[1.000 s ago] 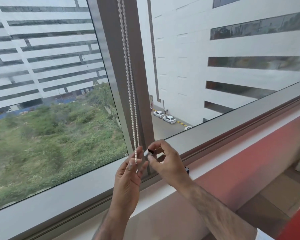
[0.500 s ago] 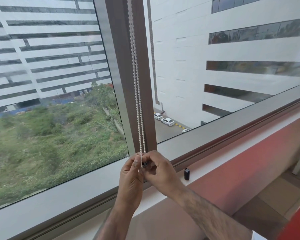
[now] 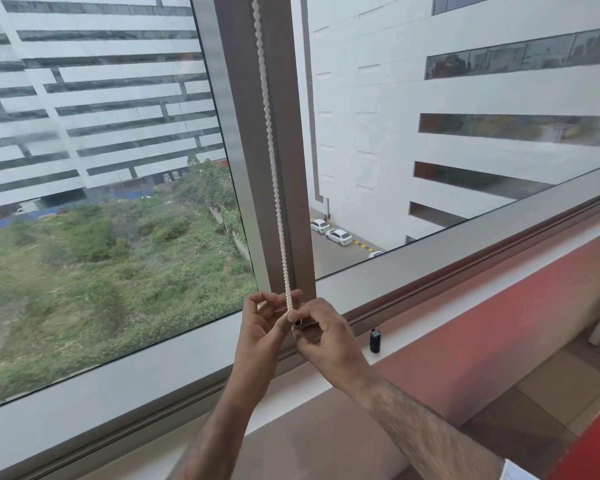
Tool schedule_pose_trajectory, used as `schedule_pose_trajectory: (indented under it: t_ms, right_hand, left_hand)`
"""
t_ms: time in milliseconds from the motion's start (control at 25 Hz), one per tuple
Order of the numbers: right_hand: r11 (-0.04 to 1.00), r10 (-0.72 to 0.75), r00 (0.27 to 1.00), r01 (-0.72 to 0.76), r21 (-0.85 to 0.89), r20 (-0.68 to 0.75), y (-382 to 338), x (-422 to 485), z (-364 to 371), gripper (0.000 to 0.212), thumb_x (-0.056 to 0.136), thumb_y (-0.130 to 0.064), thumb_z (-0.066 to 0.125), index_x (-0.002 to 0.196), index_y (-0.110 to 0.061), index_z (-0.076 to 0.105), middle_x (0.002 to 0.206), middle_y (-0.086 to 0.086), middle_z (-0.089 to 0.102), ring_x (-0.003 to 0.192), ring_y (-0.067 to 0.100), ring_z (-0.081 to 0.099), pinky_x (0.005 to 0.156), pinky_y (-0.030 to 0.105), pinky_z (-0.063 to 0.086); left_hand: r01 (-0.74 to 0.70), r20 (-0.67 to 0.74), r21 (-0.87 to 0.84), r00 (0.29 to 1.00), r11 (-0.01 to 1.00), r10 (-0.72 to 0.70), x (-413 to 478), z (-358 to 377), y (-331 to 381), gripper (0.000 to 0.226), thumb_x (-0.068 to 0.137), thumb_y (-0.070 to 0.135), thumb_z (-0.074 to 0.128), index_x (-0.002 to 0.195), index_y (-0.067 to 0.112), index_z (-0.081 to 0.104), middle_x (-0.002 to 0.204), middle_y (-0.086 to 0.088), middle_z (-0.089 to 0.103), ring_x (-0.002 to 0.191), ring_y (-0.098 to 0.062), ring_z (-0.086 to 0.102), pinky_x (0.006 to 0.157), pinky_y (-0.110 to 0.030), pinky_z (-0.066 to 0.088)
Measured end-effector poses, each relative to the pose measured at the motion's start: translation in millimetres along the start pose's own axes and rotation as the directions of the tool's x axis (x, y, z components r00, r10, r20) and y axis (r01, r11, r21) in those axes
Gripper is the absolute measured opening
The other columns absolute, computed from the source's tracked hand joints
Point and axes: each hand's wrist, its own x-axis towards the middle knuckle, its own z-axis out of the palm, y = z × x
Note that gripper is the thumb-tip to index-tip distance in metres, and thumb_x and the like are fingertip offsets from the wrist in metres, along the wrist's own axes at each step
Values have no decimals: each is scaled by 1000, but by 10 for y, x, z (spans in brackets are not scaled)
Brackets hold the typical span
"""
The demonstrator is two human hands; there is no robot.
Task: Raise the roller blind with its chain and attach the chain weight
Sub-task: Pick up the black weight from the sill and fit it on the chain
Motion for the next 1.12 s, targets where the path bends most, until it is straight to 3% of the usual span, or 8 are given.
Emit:
schedule_pose_trajectory:
  t_ms: [160, 280, 440, 680, 800, 960, 1040, 1120]
  right_hand:
    - [999, 3, 1000, -3, 47, -7, 11, -21, -32, 25, 85, -6, 67, 100, -26, 71, 109, 0, 62, 93, 15, 70, 81, 31, 62]
    - [997, 23, 999, -20, 72, -37, 60, -30, -10, 29, 82, -3, 65, 95, -29, 70, 107, -3, 62, 87, 20, 69, 78, 39, 61]
    - [993, 37, 994, -26, 113, -98, 157, -26, -6, 41, 84, 6, 65, 93, -33, 72, 102, 2, 65, 87, 29, 69, 79, 50, 60]
    - [990, 20, 977, 10, 139, -212, 252, -47, 65, 24, 86, 3, 67, 94, -21, 67, 96, 5, 66, 86, 23, 68, 77, 44, 59]
    - [981, 79, 975, -39, 190, -206, 272, -52, 85, 19, 86, -1, 66, 98, -17, 67, 96, 7, 69, 85, 23, 70, 77, 40, 60]
    - [962, 123, 974, -69, 263, -192, 200, -79, 90, 19, 89, 0, 68, 103, -13, 66, 98, 5, 75, 88, 18, 74, 78, 29, 60]
    - [970, 107, 977, -61, 235, -184, 214, -111, 43, 19, 93, -9, 72, 111, -13, 67, 104, 2, 74, 95, 15, 73, 81, 27, 60]
    - [987, 135, 956, -106, 122, -261, 405, -171, -68, 22, 93, -16, 74, 114, -17, 66, 107, -2, 69, 96, 12, 69, 79, 23, 58]
  left_hand:
    - [33, 163, 148, 985, 988, -57, 57, -69, 35, 40, 97, 17, 64, 136, 11, 59, 128, -10, 75, 122, -23, 70, 98, -29, 56]
    - [36, 297, 248, 949, 968, -111, 121, -73, 42, 40, 101, 18, 57, 139, 5, 61, 132, -7, 74, 125, -18, 68, 101, -26, 53]
    - [21, 331, 276, 937, 961, -116, 166, -47, 30, 43, 100, 16, 53, 141, 4, 59, 136, -2, 72, 129, -15, 66, 103, -24, 51]
    - [-36, 299, 300, 953, 953, -58, 205, 33, -71, 37, 102, 16, 57, 137, 3, 63, 137, 3, 71, 130, -15, 66, 101, -24, 53]
    - [-60, 258, 309, 966, 949, -23, 224, 27, -91, 28, 101, 14, 60, 125, 8, 73, 132, -3, 74, 129, -19, 66, 105, -28, 53]
    - [-60, 203, 332, 979, 941, -9, 256, 33, -127, 24, 99, 5, 59, 114, 1, 78, 126, -5, 77, 127, -18, 68, 103, -26, 54]
    - [-55, 159, 346, 987, 937, -1, 259, 43, -134, 23, 100, 3, 59, 110, 3, 79, 120, -4, 79, 121, -18, 71, 101, -28, 56]
    - [-47, 113, 386, 994, 921, 4, 258, 53, -119, 21, 97, 15, 63, 107, 11, 81, 112, 0, 82, 114, -18, 75, 96, -26, 57]
